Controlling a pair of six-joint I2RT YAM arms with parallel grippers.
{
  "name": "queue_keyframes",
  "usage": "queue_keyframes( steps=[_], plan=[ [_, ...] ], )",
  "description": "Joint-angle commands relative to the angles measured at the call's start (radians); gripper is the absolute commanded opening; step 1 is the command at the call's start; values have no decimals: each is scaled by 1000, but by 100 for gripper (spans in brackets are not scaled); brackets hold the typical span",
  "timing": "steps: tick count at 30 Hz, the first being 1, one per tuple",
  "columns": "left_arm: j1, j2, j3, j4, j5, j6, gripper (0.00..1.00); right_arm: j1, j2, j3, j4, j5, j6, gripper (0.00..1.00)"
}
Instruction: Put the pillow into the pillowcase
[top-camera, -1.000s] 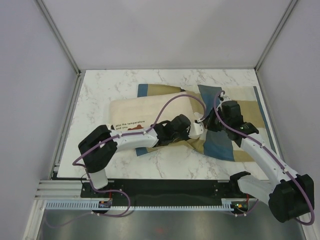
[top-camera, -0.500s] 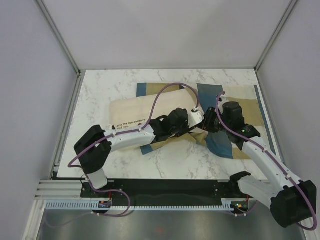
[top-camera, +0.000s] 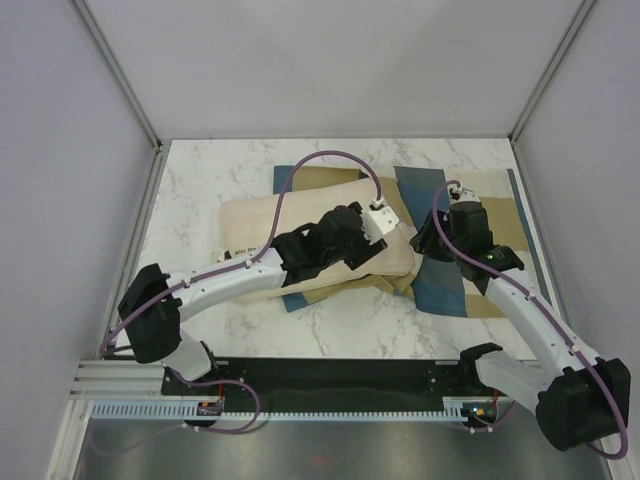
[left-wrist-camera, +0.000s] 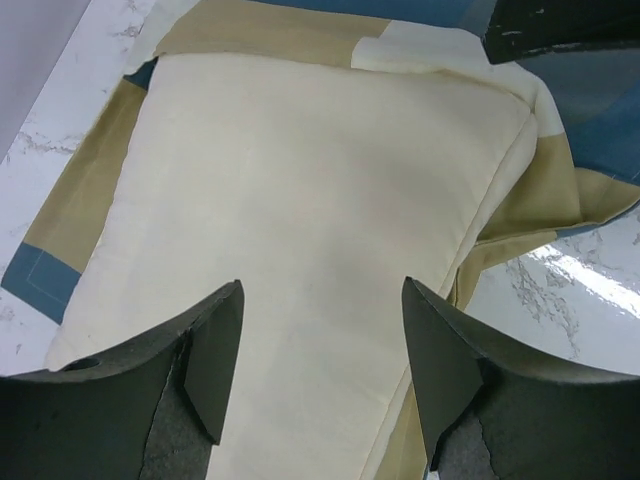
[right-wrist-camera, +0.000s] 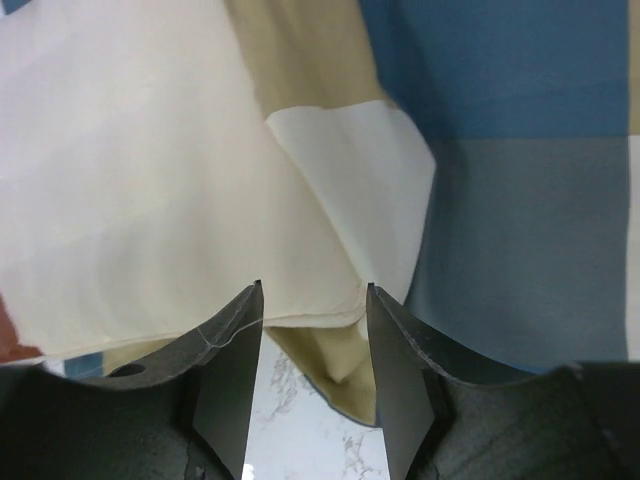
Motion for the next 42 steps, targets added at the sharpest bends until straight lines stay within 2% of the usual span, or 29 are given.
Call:
queue_keyframes(
  steps=[1, 2, 3, 4, 11, 14, 15, 17, 18, 19, 22, 26, 29, 33, 42],
  plan=[
    [-4, -43, 40, -108, -33, 0, 72, -7, 59, 37, 4, 78, -51, 55],
    [-4, -47, 38, -128, -35, 3, 73, -7, 70, 31, 20, 93, -50, 56],
    [-4, -48, 38, -139, -38, 9, 82, -9, 87, 26, 30, 100, -50, 56],
    [-4, -41, 40, -147, -41, 14, 83, -9, 96, 22, 41, 111, -50, 56],
    [-4, 64, 38, -142, -39, 0, 82, -7, 263, 14, 144, 123, -40, 49],
    [-4, 107, 3, -84, -38, -24, 80, -7, 297, 11, 150, 147, -48, 46],
    [-3, 118, -7, -67, -21, -34, 79, -7, 294, 8, 150, 150, -50, 42],
    [-4, 161, -9, -46, 2, -70, 75, -9, 289, 5, 156, 145, -53, 28],
    [-4, 178, 0, -46, 2, -86, 73, -7, 288, 5, 153, 139, -59, 12],
    [-4, 193, 8, -44, 1, -101, 71, -7, 286, 3, 153, 122, -59, 0],
    [-4, 198, 11, -29, 0, -138, 66, -7, 250, 14, 124, 53, -74, 0],
    [-4, 193, 9, -20, 8, -187, 59, -9, 110, 31, 71, -127, -68, 0],
    [-4, 190, 22, -20, 5, -190, 59, -7, 87, 75, 12, -244, -63, 0],
    [-4, 143, 22, -15, 19, -198, 58, -9, 95, 87, 44, -486, -10, 0],
    [3, 64, -9, 20, 34, -224, 59, -4, 124, 120, 115, -599, 95, 0]
  ],
)
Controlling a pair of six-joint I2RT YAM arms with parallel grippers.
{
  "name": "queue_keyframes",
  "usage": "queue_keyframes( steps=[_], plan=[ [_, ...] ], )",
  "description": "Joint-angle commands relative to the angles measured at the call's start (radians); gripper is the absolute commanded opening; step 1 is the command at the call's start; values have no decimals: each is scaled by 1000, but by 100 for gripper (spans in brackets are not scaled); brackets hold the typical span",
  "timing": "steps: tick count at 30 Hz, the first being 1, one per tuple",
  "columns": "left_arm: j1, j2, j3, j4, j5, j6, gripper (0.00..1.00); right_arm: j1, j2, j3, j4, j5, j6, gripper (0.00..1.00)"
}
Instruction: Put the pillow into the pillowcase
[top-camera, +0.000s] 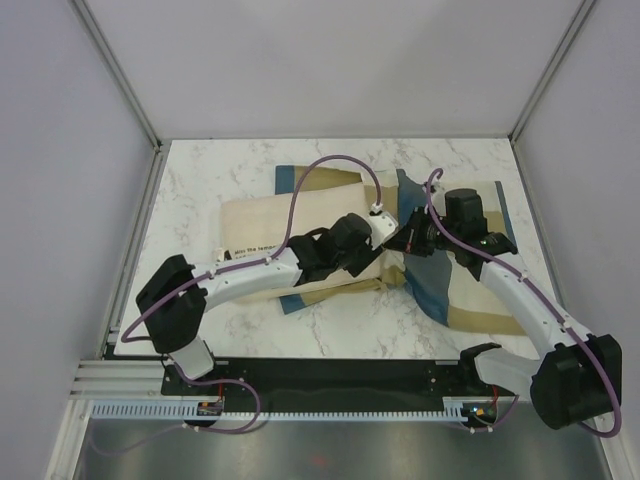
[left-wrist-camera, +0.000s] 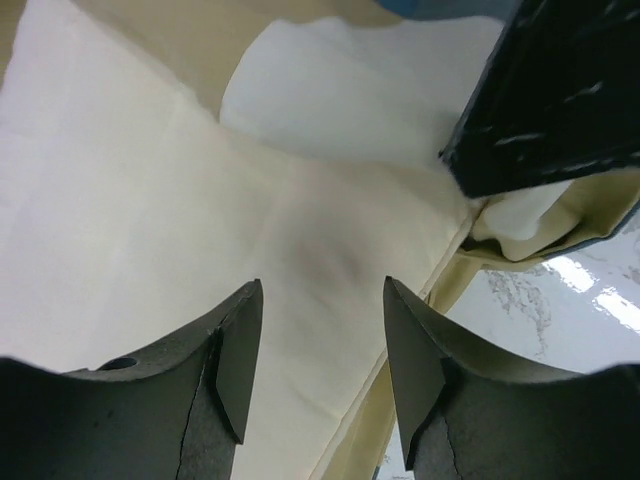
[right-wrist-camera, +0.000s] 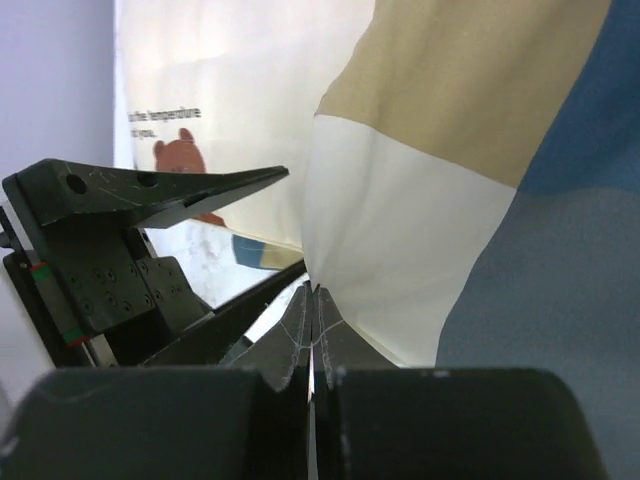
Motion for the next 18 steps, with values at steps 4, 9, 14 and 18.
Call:
queue_keyframes(
  steps=[4, 9, 14, 18],
  plan=[
    [30, -47, 2, 80, 129, -129, 59, 98, 7, -28, 147, -56, 112, 0],
    [64, -102, -9, 78, 106, -140, 60, 125, 22, -49, 174, 52, 121, 0],
    [87, -203, -31, 65, -29, -126, 75, 127, 45, 47, 1, 247, -12, 23],
    [155, -244, -14, -12, -141, -225, 84, 128, 17, 85, -75, 449, -86, 46]
  ],
)
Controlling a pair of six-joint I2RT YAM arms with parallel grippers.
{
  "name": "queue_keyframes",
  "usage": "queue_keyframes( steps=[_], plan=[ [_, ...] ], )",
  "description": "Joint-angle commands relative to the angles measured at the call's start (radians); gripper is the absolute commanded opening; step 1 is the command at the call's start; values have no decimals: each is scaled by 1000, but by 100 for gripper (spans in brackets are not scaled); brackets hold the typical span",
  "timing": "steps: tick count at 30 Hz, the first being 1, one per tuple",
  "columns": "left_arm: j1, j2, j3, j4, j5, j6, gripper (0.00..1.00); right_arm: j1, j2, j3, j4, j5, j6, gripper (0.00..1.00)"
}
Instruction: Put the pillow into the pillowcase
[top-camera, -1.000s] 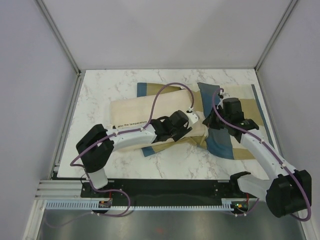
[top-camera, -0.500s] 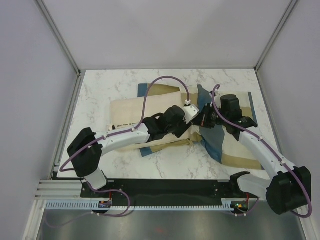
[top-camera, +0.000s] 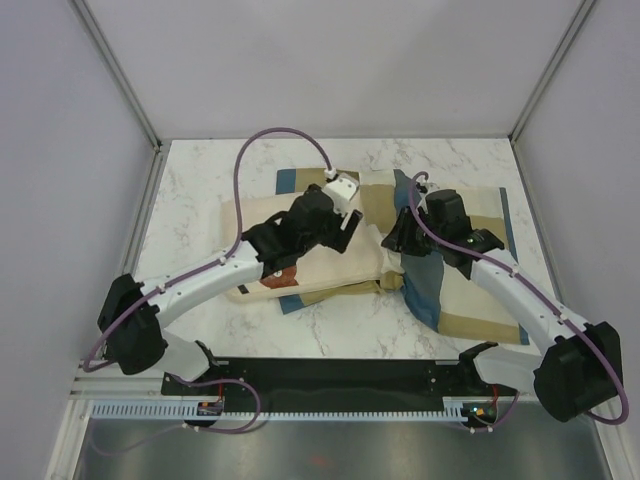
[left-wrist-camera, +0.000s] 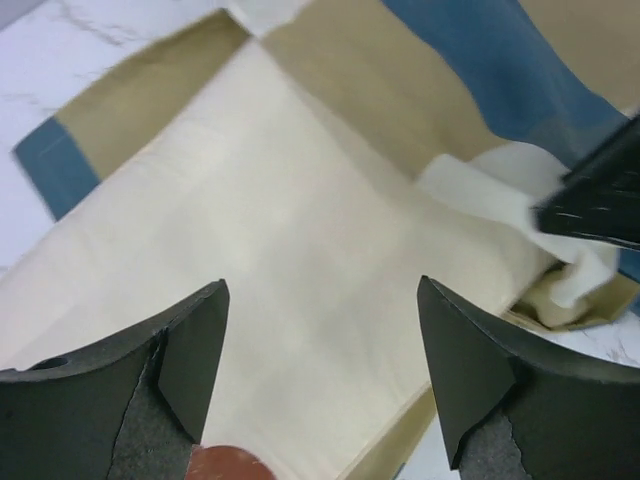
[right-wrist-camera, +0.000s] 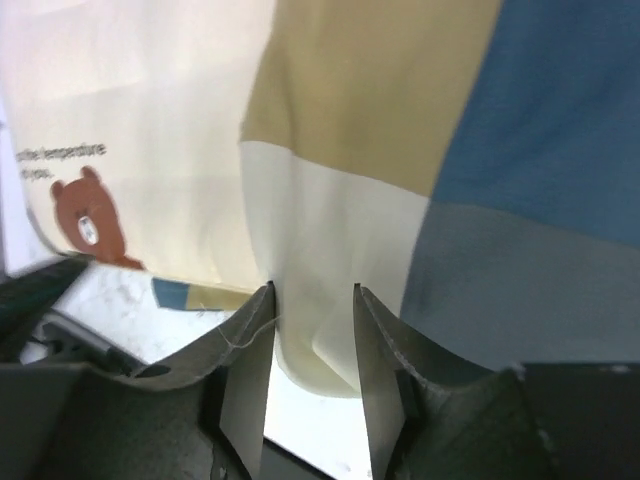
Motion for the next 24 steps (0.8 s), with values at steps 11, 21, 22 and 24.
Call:
queue_keyframes(
  steps=[11, 21, 22, 24],
  plan=[
    [326, -20, 83, -222, -127, -289, 88, 93, 106, 228, -99, 351, -192, 69],
    [611, -19, 42, -276, -30, -463, 96, 228, 307, 312, -110, 586, -228, 70],
    [645, -26, 34, -291, -24, -485, 97, 236, 317, 305, -110, 597, -227, 69],
    [686, -54, -18, -297, 52, -549, 97, 245, 327, 294, -109, 621, -230, 67]
  ],
)
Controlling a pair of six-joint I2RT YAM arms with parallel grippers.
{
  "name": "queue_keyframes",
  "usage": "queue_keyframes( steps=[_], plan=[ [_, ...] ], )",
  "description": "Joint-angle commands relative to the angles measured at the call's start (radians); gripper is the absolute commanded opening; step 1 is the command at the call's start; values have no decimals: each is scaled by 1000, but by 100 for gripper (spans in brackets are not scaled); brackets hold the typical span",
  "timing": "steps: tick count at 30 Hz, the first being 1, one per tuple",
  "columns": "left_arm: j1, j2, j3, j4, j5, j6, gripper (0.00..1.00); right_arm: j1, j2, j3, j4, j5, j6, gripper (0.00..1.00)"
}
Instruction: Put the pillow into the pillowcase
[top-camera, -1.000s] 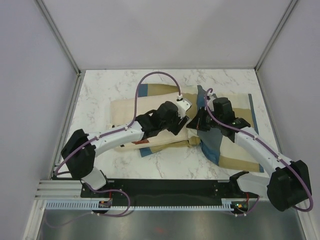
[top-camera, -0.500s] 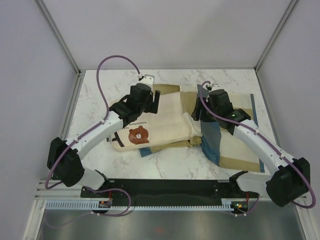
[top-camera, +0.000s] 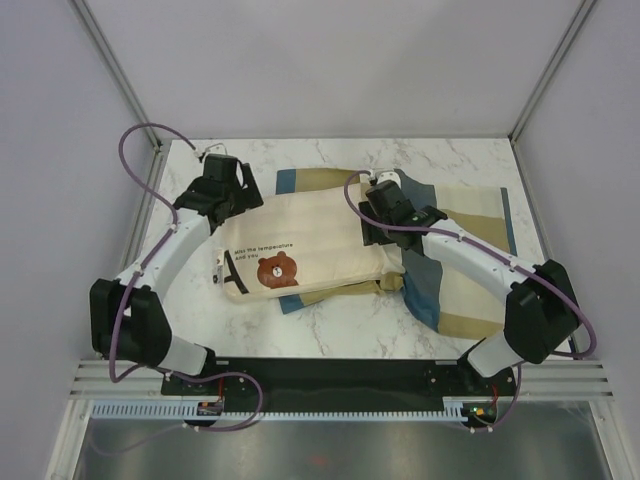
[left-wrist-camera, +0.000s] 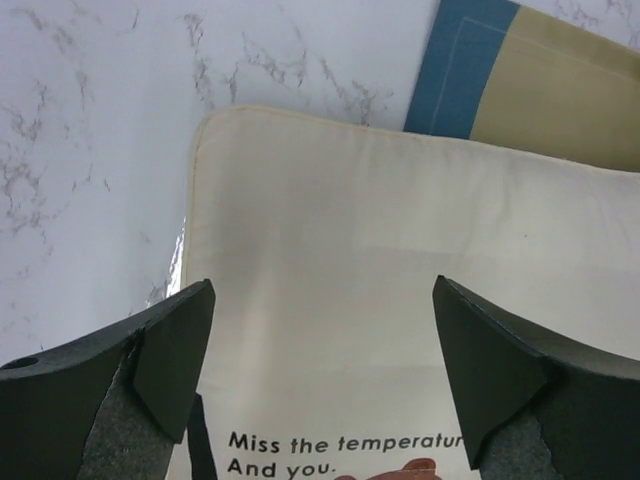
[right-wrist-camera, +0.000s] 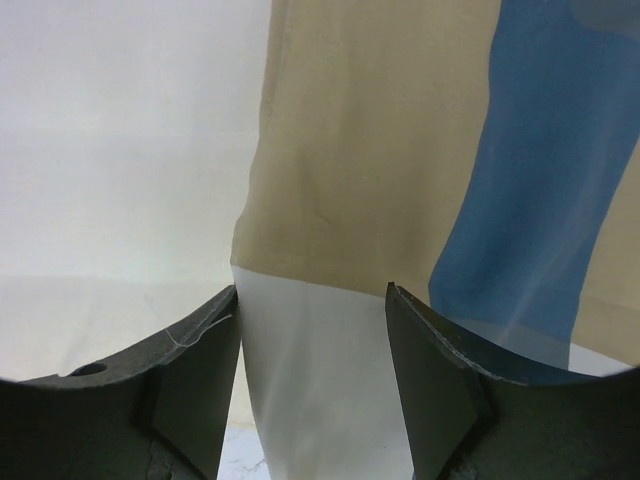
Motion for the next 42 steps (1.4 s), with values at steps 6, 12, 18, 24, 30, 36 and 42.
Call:
queue_keyframes(
  steps=[6, 12, 18, 24, 30, 36, 42],
  plan=[
    [140, -127, -180, -44, 77, -217, 100, 16, 14, -4, 14, 121, -17, 65],
    [230, -106, -298, 5, 161, -318, 97, 32, 18, -3, 17, 123, -11, 51],
    [216, -21, -378, 125, 333, -344, 80, 62, 63, 23, 16, 140, -7, 13],
    [75, 3, -359, 200, 390, -295, 48, 113, 142, 74, 14, 153, 18, 0],
    [-25, -17, -401, 470, 698, -303, 19, 197, 192, 163, 10, 140, 39, 0],
    [-99, -112, -410, 585, 740, -291, 19, 234, 167, 282, -25, 74, 68, 0],
    [-99, -213, -434, 591, 701, -288, 20, 227, 118, 297, -143, 147, 64, 3]
  ],
)
